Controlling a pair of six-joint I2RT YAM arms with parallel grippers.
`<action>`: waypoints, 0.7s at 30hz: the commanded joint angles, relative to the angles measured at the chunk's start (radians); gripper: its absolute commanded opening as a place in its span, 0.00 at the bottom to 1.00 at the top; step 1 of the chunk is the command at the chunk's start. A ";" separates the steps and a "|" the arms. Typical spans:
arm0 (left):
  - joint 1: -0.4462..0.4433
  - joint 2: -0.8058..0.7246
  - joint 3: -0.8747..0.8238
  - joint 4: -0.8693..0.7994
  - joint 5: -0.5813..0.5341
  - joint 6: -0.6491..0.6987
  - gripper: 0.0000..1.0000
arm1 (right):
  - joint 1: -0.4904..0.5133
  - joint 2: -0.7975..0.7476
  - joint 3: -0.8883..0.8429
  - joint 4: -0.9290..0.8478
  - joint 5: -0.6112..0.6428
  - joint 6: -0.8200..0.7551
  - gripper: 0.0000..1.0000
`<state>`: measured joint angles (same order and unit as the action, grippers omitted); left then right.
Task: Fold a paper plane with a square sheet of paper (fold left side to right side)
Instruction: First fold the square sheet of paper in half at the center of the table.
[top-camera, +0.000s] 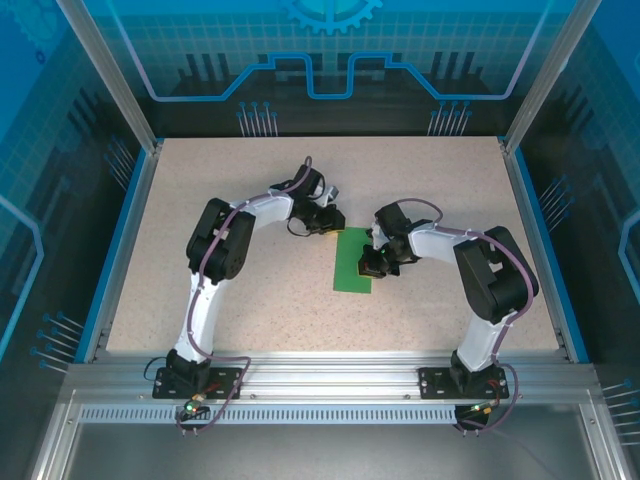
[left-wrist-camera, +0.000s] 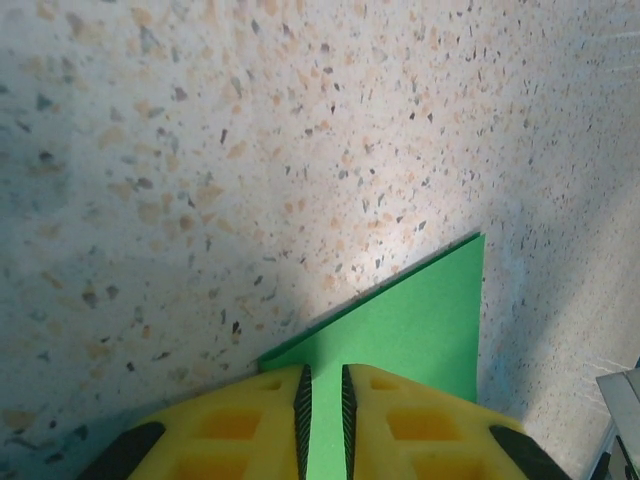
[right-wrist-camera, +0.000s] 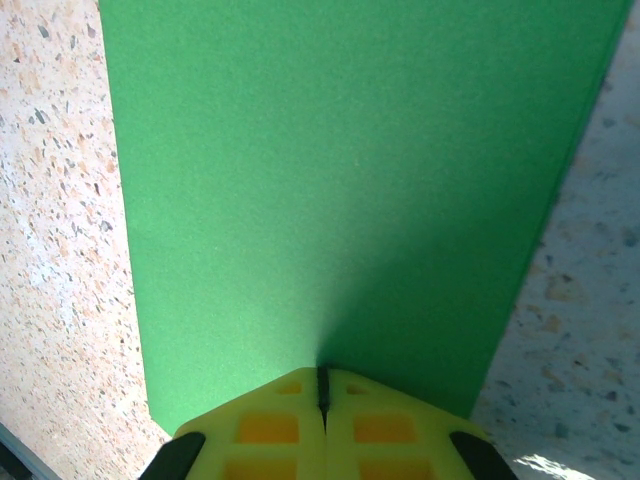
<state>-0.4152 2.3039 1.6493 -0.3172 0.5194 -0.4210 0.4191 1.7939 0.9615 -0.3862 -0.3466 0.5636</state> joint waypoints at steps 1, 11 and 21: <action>0.036 0.064 0.037 0.011 -0.123 -0.002 0.20 | 0.004 0.044 -0.044 -0.129 0.114 -0.013 0.05; 0.059 0.062 0.095 -0.035 -0.135 0.017 0.22 | 0.004 0.047 -0.052 -0.080 0.077 0.037 0.05; 0.085 -0.028 0.112 -0.074 -0.117 0.034 0.23 | 0.007 0.037 -0.061 0.013 0.036 0.104 0.05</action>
<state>-0.3229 2.3402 1.7691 -0.3626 0.4133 -0.4118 0.4183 1.7916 0.9497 -0.3580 -0.3573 0.6289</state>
